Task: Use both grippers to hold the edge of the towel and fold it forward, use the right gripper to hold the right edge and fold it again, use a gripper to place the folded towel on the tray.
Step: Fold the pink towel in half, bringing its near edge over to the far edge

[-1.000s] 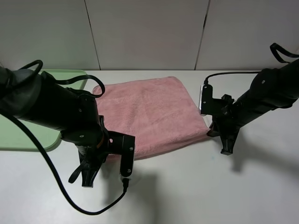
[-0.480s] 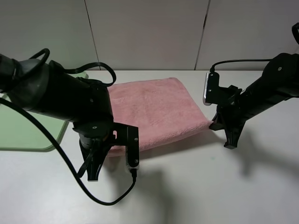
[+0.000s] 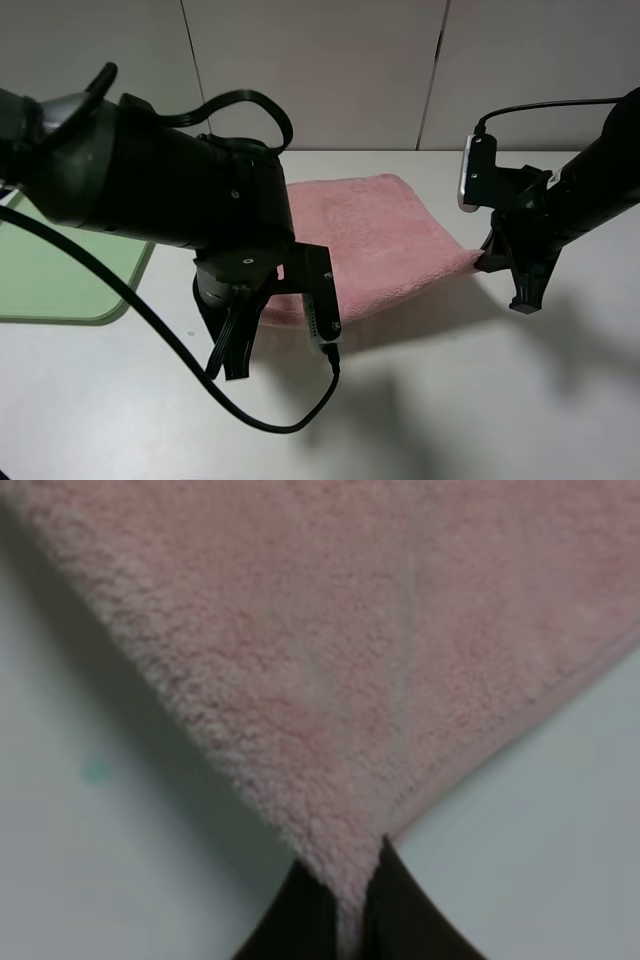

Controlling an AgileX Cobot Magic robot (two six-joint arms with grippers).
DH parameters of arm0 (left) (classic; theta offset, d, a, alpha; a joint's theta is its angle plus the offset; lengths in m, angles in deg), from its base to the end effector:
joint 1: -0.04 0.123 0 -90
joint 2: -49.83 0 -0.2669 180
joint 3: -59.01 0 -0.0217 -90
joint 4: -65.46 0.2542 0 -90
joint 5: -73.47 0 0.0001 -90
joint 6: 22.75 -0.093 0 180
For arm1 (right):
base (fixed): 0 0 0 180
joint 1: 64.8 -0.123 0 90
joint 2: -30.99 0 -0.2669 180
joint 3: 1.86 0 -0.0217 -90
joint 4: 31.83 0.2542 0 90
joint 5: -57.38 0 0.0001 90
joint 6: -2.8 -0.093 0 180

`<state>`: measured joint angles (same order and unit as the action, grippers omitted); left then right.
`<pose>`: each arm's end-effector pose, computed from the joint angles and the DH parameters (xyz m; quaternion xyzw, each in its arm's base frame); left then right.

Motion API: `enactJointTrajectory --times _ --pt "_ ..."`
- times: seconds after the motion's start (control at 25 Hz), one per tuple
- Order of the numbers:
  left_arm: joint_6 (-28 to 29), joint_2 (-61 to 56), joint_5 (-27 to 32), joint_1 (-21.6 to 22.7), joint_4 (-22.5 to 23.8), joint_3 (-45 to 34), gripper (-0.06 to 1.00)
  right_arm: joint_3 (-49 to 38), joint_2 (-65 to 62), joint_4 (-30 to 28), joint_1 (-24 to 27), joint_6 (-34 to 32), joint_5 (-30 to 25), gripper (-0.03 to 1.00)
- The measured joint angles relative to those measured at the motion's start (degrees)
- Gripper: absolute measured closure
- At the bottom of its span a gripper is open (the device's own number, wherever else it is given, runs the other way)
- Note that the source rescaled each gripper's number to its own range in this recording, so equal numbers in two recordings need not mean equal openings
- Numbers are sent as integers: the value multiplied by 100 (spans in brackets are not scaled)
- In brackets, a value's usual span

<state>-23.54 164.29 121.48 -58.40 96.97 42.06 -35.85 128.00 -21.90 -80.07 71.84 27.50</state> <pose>0.1999 -0.2564 0.1287 0.6326 0.7474 0.1753 0.1020 0.2579 0.0787 0.1501 -0.6098 0.7732 -0.0258 0.1724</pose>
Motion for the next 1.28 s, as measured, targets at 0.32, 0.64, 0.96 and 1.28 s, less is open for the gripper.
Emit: enactJointTrajectory --times 0.32,0.64,0.96,1.28 --pt "429 -981 62 -70 -295 35 94 0 -792 -229 0 -260 -650 97" --pt "455 -1333 228 -76 -788 42 94 0 -1350 -495 0 -672 -1180 97" --pt "493 -1333 308 -410 -884 42 94 0 -1452 -609 0 -952 -1563 97" --pt "771 -1333 533 -595 -884 42 94 0 -1582 -653 0 -1109 -1878 97"
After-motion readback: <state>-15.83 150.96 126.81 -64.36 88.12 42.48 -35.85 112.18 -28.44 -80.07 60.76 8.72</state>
